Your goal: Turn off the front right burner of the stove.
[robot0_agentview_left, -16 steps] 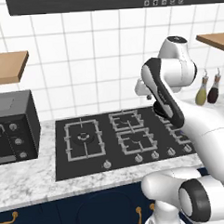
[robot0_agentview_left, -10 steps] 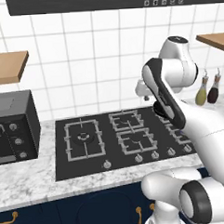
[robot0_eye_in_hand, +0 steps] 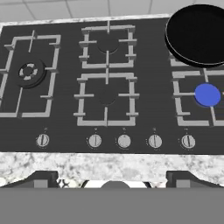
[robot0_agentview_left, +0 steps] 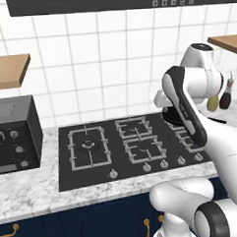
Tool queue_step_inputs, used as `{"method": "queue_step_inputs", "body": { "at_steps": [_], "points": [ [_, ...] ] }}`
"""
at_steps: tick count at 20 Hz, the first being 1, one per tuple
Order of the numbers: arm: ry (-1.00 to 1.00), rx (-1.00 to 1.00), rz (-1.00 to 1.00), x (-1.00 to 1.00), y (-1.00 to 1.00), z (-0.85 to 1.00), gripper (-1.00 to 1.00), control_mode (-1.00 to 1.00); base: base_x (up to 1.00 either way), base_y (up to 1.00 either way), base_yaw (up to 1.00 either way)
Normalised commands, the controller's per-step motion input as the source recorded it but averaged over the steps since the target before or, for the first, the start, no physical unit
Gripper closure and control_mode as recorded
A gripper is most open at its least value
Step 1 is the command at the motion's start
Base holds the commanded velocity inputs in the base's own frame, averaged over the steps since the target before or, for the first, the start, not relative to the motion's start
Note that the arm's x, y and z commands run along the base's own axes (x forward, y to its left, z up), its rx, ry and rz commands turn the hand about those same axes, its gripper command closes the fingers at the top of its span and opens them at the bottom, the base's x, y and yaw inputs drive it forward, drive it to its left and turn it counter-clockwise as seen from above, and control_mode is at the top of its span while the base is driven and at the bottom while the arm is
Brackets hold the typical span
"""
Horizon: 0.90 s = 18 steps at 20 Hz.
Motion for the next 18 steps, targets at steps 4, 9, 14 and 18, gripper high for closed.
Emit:
{"method": "queue_step_inputs", "body": {
  "at_steps": [4, 9, 14, 18],
  "points": [
    [0.01, 0.00, -0.03, -0.19, -0.67, -0.45, -1.00, -1.00, 0.00, 0.00, 0.00],
    [0.01, 0.00, -0.01, -0.23, -0.84, -0.58, -1.00, -1.00, 0.00, 0.00, 0.00],
    [0.01, -0.01, 0.00, -0.27, -0.84, -0.63, -1.00, -1.00, 0.00, 0.00, 0.00],
    [0.00, -0.10, 0.00, -0.12, -0.71, -0.70, -1.00, -1.00, 0.00, 0.00, 0.00]
  ]
}}
